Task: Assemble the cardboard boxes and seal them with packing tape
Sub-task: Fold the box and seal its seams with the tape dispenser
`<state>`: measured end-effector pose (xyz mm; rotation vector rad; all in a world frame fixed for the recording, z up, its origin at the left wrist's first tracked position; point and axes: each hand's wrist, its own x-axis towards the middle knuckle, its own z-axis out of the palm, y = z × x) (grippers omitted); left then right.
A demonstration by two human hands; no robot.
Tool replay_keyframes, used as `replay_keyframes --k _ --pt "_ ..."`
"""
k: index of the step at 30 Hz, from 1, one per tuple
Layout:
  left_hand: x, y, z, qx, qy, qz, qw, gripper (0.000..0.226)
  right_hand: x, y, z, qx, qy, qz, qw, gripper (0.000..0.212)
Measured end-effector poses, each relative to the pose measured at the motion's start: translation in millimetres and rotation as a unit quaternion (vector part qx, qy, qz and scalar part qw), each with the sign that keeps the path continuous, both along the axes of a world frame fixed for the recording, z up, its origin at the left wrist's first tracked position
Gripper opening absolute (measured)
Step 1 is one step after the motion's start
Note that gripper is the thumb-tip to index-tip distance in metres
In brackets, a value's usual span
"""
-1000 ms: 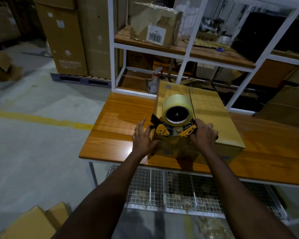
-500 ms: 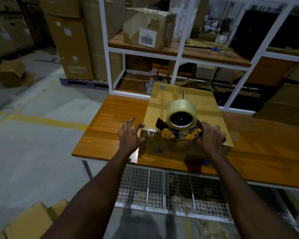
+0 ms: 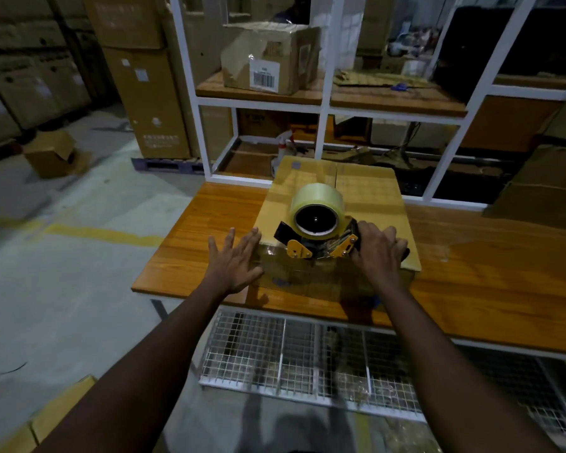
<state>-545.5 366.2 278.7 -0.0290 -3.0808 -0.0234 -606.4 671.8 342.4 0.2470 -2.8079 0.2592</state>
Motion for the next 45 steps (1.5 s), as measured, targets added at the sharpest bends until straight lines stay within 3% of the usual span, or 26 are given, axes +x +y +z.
replay_keyframes --k 9,14,29,35,40,45 --pt "-1.9 41.5 16.4 -0.004 -0.025 0.091 0.996 0.091 -3.4 75.6 -9.5 -0.026 0.020 -0.020 0.999 0.023" --pt "-6.2 97.6 26.4 -0.032 -0.034 0.009 0.999 0.107 -6.9 75.7 -3.7 -0.009 0.017 -0.010 1.000 0.024" --pt "-9.0 126.6 18.7 -0.027 -0.039 0.082 0.995 0.107 -9.9 180.8 -17.2 -0.045 0.042 -0.024 0.998 0.021" --pt "-18.0 197.0 26.2 -0.065 -0.043 -0.048 0.996 0.102 -13.8 178.6 -12.4 -0.092 0.009 -0.052 0.994 0.027" --pt "-17.3 207.0 15.6 -0.075 -0.032 -0.043 0.996 0.101 -14.6 177.3 -11.9 -0.099 -0.024 -0.069 0.992 0.008" --pt "-17.9 203.7 13.3 -0.073 -0.030 -0.046 0.996 0.100 -7.4 206.2 -17.4 -0.104 -0.011 -0.094 0.990 0.004"
